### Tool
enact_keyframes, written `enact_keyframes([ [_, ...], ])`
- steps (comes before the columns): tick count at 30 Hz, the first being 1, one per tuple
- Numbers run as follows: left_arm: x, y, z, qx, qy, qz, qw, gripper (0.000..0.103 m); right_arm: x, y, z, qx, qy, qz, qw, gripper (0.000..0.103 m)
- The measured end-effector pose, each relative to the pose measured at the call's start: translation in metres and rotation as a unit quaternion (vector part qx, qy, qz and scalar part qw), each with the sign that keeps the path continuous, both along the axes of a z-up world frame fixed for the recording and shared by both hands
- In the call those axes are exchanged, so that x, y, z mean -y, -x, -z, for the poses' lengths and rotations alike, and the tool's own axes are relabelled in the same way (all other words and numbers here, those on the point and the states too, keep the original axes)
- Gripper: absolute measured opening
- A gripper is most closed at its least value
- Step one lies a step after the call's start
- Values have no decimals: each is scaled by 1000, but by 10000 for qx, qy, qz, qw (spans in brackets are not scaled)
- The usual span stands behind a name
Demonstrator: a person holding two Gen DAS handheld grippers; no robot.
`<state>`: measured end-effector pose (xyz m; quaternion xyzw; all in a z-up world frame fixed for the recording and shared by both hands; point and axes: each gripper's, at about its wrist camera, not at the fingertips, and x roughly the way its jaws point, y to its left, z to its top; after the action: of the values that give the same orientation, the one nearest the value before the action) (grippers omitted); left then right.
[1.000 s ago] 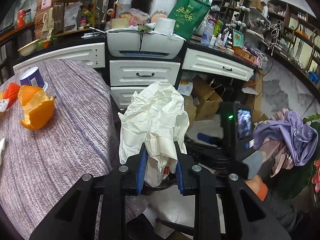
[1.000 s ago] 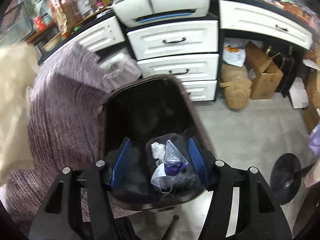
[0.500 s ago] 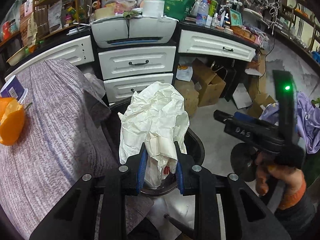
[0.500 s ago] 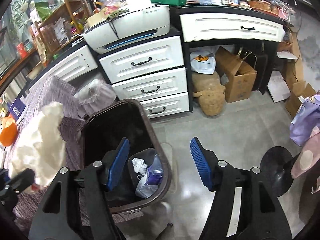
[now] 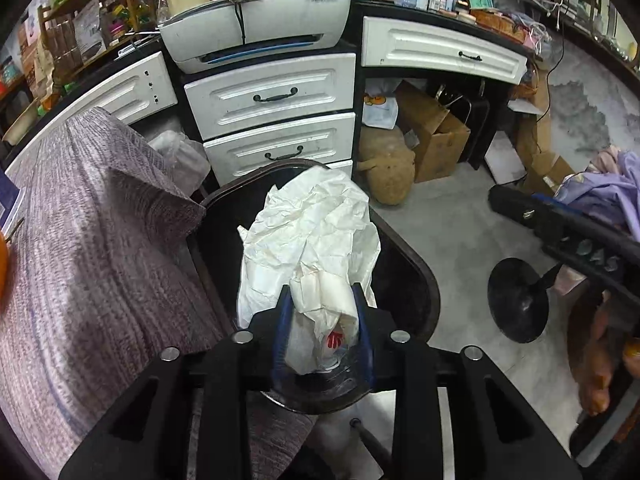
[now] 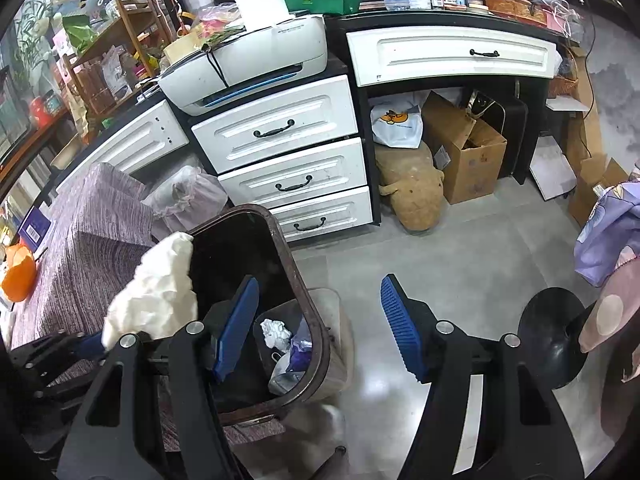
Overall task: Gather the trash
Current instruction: 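Open the right gripper over the bin while the left gripper releases the tissues, then move both grippers back over the table toward the remaining trash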
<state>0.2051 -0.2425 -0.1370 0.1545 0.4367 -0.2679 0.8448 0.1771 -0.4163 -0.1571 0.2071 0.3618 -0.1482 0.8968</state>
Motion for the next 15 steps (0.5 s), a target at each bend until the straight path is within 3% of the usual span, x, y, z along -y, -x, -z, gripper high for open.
enact_keyframes([
  [2,3,-1,4,-6,-18,3,10000,42,1,1,0,4,-10,17,10000,64],
  [4,6,0,7,6,-47,16,10000,58,2,2,0,-8,-5,25,10000,64],
  [8,6,10,6,211,-101,125,9996,74,3,4,0,9,-7,72,10000,67],
  [15,5,47,-20,1326,-324,201,9904,90,7,7,-7,117,132,142,9997,71],
])
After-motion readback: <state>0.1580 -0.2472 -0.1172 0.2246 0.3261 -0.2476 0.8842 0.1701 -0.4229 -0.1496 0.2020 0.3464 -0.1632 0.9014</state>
